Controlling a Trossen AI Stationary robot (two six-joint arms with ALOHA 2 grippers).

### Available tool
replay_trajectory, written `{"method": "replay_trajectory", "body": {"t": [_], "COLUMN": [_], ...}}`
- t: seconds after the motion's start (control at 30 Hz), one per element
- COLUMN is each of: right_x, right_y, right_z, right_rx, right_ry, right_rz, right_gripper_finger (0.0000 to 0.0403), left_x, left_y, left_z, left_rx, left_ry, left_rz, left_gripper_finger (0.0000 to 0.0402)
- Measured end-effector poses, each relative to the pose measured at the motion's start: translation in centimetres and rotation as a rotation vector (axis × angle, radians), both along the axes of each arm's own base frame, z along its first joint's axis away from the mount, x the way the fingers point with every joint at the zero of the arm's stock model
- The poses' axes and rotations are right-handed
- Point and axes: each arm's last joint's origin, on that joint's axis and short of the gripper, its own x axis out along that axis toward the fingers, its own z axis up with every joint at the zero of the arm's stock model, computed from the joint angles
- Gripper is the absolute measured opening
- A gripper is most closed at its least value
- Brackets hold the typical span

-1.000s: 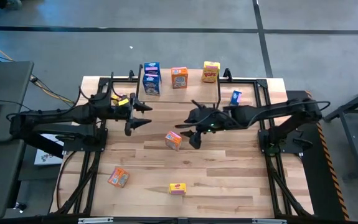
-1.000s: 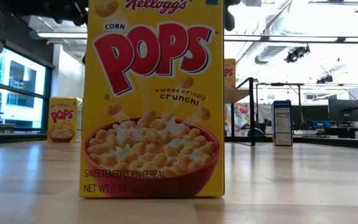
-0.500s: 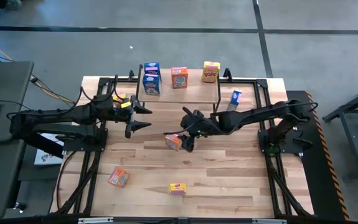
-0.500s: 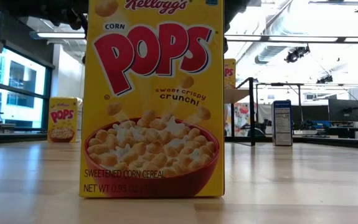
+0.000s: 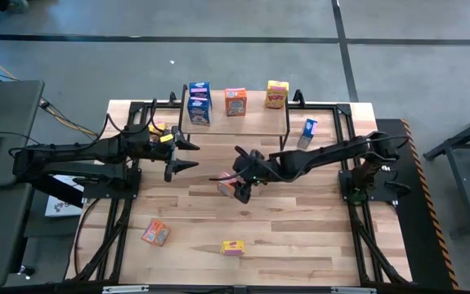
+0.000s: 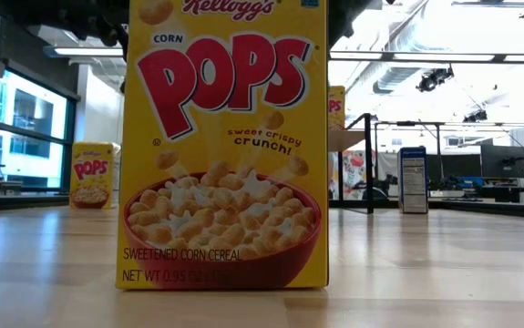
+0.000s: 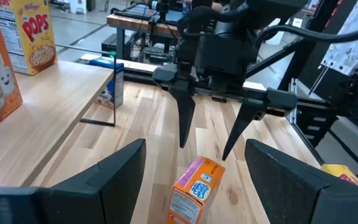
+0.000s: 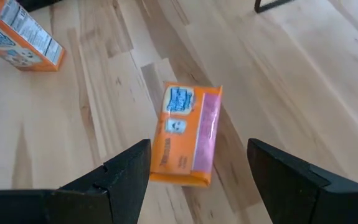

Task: Stack cereal on shelf
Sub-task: Put the top orange cereal box aligned with the other orange cereal box on the shelf

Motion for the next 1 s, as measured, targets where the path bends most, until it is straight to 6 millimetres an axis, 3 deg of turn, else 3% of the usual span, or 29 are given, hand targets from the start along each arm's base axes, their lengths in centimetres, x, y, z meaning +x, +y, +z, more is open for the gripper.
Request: {"method": "replay_trajectory", "body": {"t": [0.53, 1.0], "right_x": [0.5, 0.7], "right_y": [1.6, 1.7], "right_z": [-1.0, -1.5], "right_rx": [-0.048, -0.068], "right_ry": [-0.009, -0.008], "right_rz": [-0.029, -0.044], "right_gripper_finger": [0.0259, 0.0259], "left_x": [0.0, 0.0], "left_y": [0.0, 0.0], "left_z": [0.0, -0.1], "left_rx": [-0.001, -0.002], "left_ry": [0.002, 0.008], "left_rz": [0.0, 0.0], "left_gripper_finger": [0.0266, 0.0266]}}
